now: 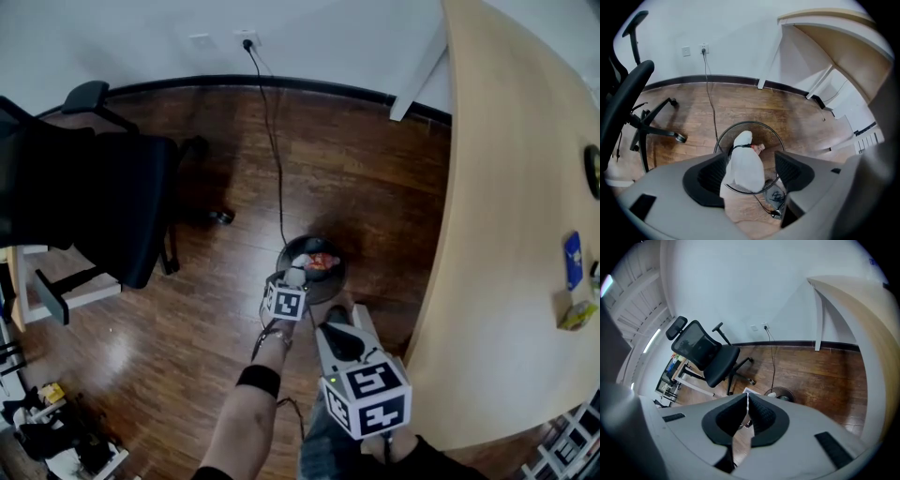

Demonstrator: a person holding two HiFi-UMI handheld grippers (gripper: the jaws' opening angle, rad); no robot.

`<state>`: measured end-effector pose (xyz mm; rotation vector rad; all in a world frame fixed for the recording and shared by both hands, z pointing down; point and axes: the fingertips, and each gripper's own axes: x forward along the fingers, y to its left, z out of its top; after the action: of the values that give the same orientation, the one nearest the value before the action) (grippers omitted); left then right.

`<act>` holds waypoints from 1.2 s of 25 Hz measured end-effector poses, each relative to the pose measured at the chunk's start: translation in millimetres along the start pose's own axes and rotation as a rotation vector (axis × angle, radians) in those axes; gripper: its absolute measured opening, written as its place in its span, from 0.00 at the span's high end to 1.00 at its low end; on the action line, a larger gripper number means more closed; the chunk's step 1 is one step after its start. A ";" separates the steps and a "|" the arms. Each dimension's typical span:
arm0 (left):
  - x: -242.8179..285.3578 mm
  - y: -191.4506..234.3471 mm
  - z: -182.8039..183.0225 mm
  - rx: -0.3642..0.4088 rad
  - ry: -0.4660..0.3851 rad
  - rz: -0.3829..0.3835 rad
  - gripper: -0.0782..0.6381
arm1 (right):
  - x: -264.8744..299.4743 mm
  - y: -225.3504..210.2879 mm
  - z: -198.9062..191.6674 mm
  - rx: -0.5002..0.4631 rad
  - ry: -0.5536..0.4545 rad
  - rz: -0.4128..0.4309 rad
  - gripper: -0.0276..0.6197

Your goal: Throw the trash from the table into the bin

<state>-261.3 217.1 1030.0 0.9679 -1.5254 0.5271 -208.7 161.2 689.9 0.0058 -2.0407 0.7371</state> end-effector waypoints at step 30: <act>-399.5 -161.3 29.0 0.141 -0.366 -0.187 0.89 | -168.2 6.6 -16.0 -0.114 -0.090 -0.030 0.95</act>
<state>-163.1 216.3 609.5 1.3583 -1.7128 0.3391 -103.4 128.1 561.9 0.0049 -2.1611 0.6109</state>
